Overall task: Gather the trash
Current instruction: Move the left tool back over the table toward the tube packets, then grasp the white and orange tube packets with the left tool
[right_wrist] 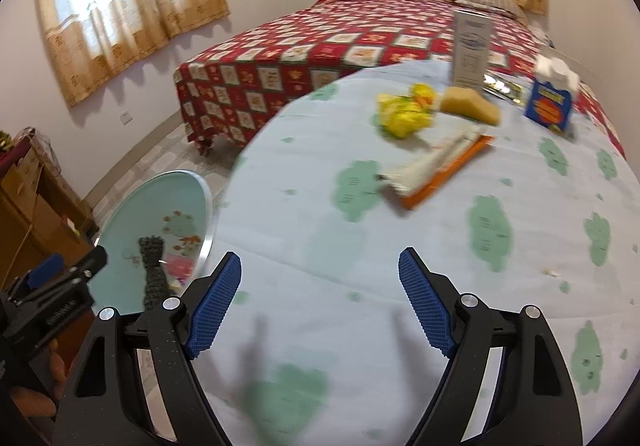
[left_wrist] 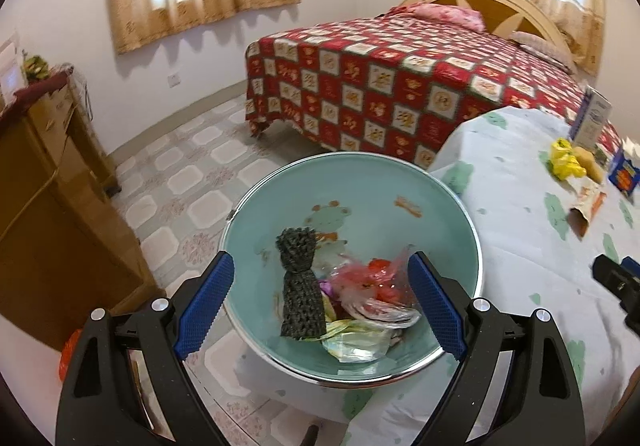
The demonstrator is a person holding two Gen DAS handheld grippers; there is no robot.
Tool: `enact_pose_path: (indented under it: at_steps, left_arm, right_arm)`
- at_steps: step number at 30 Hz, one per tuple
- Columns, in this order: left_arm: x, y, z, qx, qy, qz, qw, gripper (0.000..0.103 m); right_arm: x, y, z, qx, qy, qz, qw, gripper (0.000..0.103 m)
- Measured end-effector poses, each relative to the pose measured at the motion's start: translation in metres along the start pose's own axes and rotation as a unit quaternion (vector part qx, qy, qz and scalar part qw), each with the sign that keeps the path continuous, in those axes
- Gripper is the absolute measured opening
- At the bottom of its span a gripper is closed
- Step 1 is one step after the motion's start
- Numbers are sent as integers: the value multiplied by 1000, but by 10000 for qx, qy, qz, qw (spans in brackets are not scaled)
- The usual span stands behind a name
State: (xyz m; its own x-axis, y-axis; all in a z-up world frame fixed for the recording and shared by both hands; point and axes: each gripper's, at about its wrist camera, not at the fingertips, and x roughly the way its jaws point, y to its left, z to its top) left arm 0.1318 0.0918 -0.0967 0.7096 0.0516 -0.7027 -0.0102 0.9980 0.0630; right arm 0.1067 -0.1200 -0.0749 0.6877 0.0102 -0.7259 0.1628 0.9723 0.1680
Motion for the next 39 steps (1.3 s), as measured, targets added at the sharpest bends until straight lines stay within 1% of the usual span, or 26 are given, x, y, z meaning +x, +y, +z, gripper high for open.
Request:
enact_pose_path:
  at_steps: [2,4,8,12,16,22,25,28,30,33,35,37,39]
  left_arm:
    - [-2,-7,-2,79,-22,-52,10000,87]
    - [-4,-13,-3,41,6,-161,9999,87]
    - [-11,-30,-9,64,-8,-354,9994,86]
    - [-17,-48,-10,205,7,-523,9984,86]
    - [-18,-63,-6,328,-3,-600,9977,85]
    - [-19,-86,-1,508,3,-759,9958,85]
    - [-19,-112,6,813,-49,-1004,9916,85]
    - [-18,-144,14,1092,-79,-1414,9839,85]
    - [-14,-167,19,1267,-102,-1615,9786,79]
    - [-2,-209,30,1589,-125,-1928,9682,74]
    - [7,-229,38,1662,-95,-2084,9638,74]
    - [14,-247,44,1740,-90,-2138,9612,74]
    - [26,-266,46,1876,55,-2209,9571,73]
  right_arm:
    - [-6,-23,-3,119,5,-117,9999,80]
    - [-11,-41,-5,212,32,-200,9996,73]
    - [-22,-82,-8,412,-12,-437,9982,68]
    - [-26,-118,-9,605,-3,-635,9961,59]
    - [-27,-140,-8,690,16,-723,9950,50]
    - [-19,-159,2,768,73,-712,9945,48]
    - [-18,-164,10,793,11,-743,9941,48]
    - [-19,-166,12,676,16,-773,9947,48]
    - [-21,-168,13,604,45,-887,9942,48]
    - [-25,-177,11,650,99,-1000,9928,48]
    - [-27,-185,10,753,150,-982,9922,48]
    - [-28,-192,9,804,167,-992,9917,48]
    - [-28,-199,10,827,156,-1040,9910,48]
